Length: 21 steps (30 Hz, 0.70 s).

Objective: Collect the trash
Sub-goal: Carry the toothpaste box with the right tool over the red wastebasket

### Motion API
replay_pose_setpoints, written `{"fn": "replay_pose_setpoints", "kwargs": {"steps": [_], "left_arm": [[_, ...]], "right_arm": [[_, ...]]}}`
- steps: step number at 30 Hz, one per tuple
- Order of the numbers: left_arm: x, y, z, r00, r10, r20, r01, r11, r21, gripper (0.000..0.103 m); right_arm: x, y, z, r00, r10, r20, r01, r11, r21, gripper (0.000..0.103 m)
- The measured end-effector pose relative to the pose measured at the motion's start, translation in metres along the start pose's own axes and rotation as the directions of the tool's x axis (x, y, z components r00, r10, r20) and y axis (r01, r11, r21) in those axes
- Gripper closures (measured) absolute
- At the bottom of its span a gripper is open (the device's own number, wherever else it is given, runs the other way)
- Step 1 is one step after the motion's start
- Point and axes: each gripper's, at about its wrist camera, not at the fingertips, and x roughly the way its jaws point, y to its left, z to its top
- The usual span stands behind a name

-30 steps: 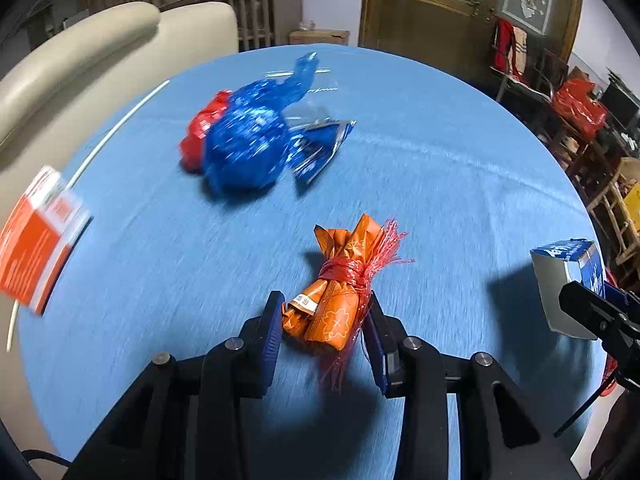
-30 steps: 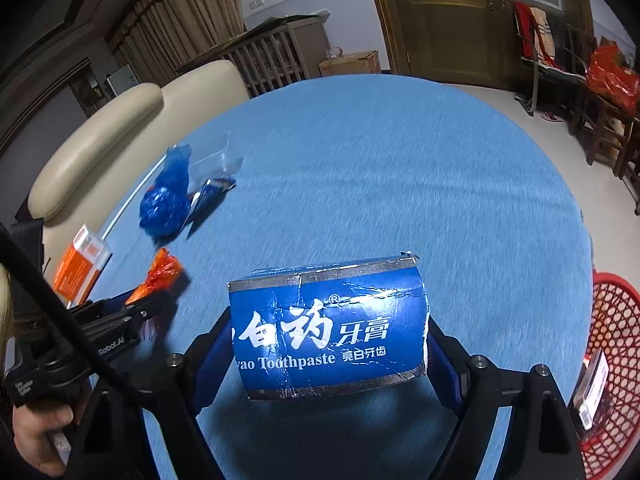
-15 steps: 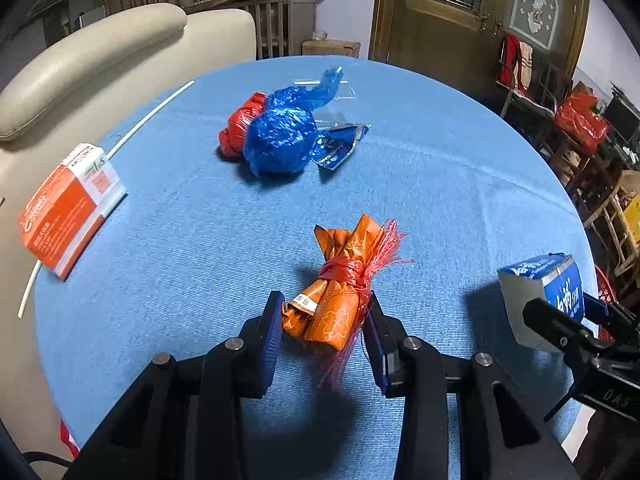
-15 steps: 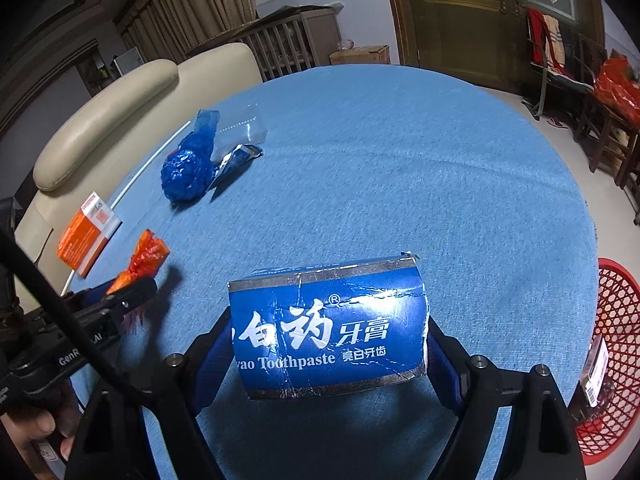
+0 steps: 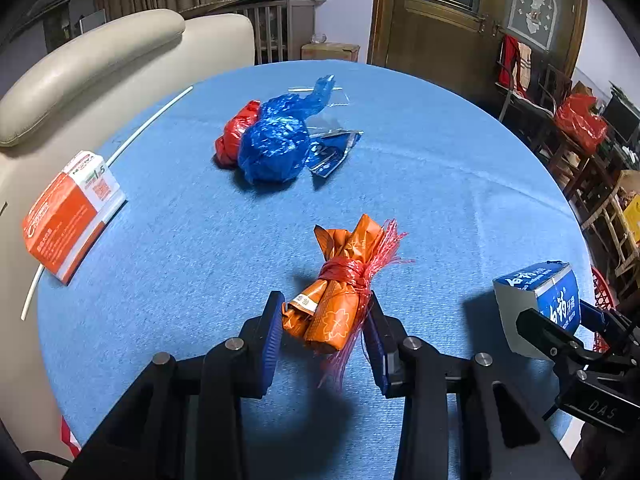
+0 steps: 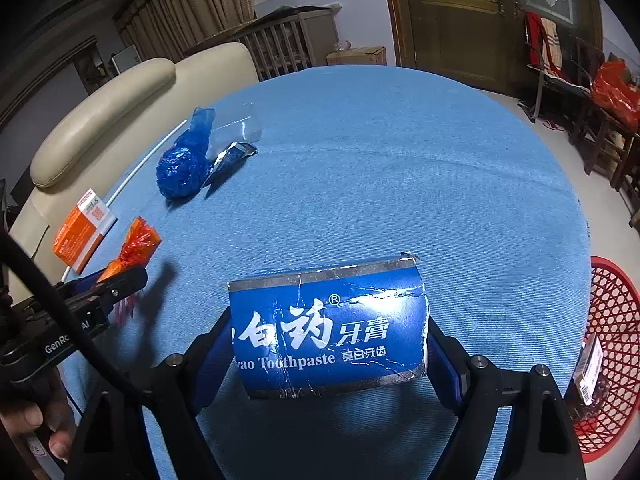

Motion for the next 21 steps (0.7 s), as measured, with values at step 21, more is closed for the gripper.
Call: {"fn": "replay_pose_setpoints", "kwargs": {"steps": [21], "left_arm": [[0.006,-0.061,0.003,1.0,-0.03,-0.007,0.03,0.995,0.099,0.063]], "right_arm": [[-0.016,-0.067,-0.009,0.998,-0.05,0.023,0.048,0.995,0.082,0.016]]}}
